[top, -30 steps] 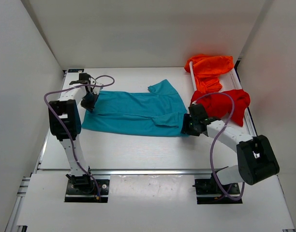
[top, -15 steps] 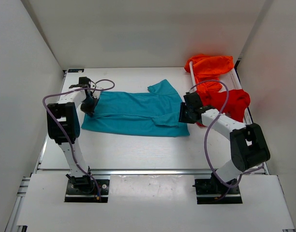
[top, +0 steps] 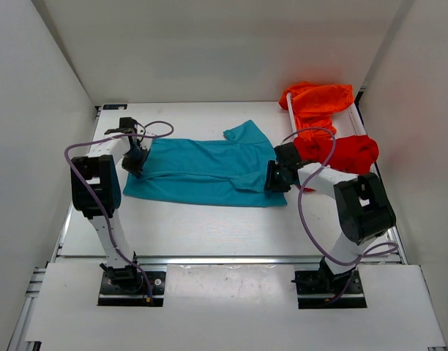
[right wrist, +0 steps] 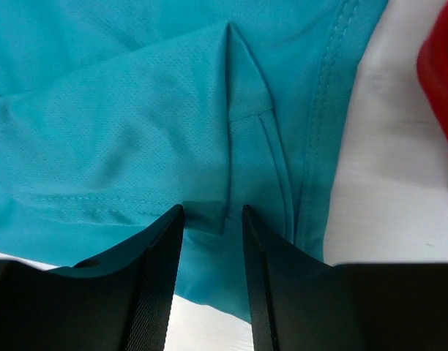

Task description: Fold and stack the t-shirts

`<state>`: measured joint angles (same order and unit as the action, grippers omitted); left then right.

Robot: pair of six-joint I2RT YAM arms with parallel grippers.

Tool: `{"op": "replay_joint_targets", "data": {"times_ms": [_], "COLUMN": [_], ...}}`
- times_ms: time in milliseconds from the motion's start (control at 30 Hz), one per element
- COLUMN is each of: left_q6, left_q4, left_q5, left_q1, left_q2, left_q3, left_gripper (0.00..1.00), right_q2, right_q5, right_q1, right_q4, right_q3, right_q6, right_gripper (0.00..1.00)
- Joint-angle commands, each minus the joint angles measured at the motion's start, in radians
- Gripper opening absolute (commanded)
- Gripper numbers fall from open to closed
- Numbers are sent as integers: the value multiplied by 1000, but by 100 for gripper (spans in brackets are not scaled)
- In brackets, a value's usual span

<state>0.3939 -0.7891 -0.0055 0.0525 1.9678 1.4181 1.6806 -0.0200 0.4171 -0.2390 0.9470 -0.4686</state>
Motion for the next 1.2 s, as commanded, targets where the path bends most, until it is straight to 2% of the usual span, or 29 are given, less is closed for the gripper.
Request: {"op": "replay_joint_targets", "data": {"times_ms": [0, 100, 267, 367, 433, 533, 800, 867, 967, 1167], "left_q6": [-3, -4, -15, -16, -10, -12, -16, -13, -7, 8], "left_q4": [5, 5, 14, 8, 8, 8, 10, 10, -1, -28], "left_q5": [2, 1, -8, -10, -7, -4, -1, 1, 1, 1], "left_q1": [1, 0, 4, 6, 3, 1, 1, 1, 3, 3], "left_q2": [-73, -75, -75, -78, -84, -81, -87, -89, -95, -127], "left_q3": [-7, -5, -18, -12, -8, -2, -8, -8, -5, 18], "left_gripper": [0, 0, 0, 0, 0, 0, 0, 0, 0, 0], "right_q2": [22, 33, 13, 11, 13, 13, 43, 47, 51, -43], "right_q5": [60, 78, 95, 117, 117, 112, 134, 141, 150, 166], "right_q1": [-12, -8, -6, -20, -23, -20, -8, -6, -12, -44], "right_q4": [30, 26, 40, 34, 29, -17, -20, -13, -11, 9], "right_q3": [44, 47, 10, -5, 3, 22, 19, 27, 26, 13], "right_q6": [-25, -22, -44, -64, -70, -74, -94, -99, -100, -81], "right_gripper": [43, 42, 22, 16, 17, 28, 28, 22, 0, 0]}}
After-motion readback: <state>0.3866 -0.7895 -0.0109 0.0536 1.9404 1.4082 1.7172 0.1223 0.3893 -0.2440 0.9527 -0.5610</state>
